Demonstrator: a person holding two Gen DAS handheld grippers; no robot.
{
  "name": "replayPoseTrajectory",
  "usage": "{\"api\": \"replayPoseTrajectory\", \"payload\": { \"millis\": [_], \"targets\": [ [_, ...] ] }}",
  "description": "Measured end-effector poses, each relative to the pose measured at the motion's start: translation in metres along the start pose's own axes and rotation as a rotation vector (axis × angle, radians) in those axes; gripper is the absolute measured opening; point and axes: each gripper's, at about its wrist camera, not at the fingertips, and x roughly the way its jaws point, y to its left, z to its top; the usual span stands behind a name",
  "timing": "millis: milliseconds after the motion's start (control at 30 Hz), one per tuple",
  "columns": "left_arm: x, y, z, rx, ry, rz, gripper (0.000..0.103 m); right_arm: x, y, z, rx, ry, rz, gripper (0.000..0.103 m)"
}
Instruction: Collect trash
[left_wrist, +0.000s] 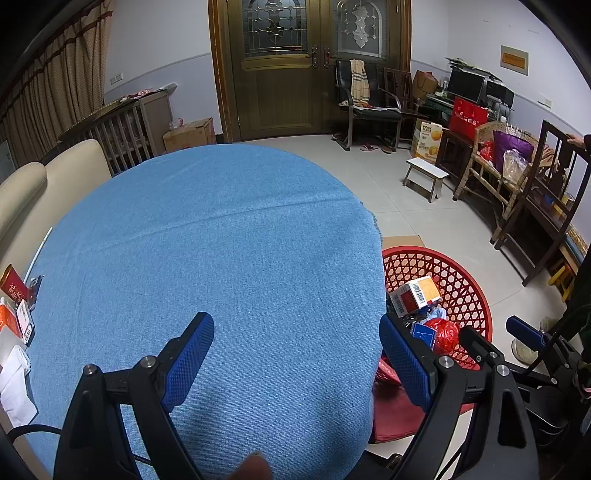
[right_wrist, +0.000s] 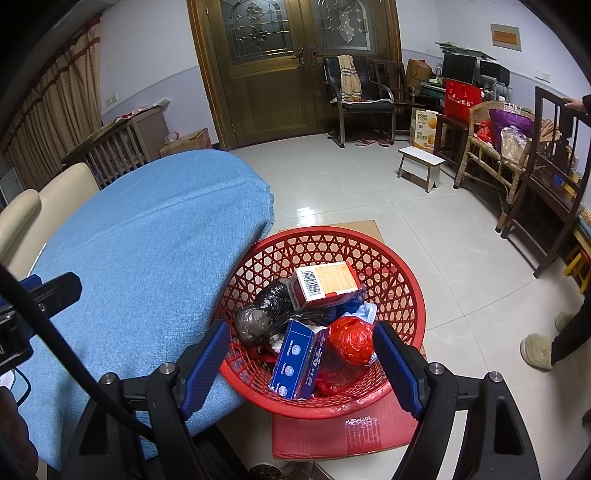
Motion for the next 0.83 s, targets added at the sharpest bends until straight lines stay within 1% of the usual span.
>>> {"api": "replayPoseTrajectory", "payload": {
  "millis": [833],
  "targets": [
    [-0.0020, -0.0022, 0.0000, 0.013, -0.007, -0.045, 0.091, 0.0020, -0.0023, 0.0008, 0.020, 0.010, -0.017, 0.082]
  ]
}}
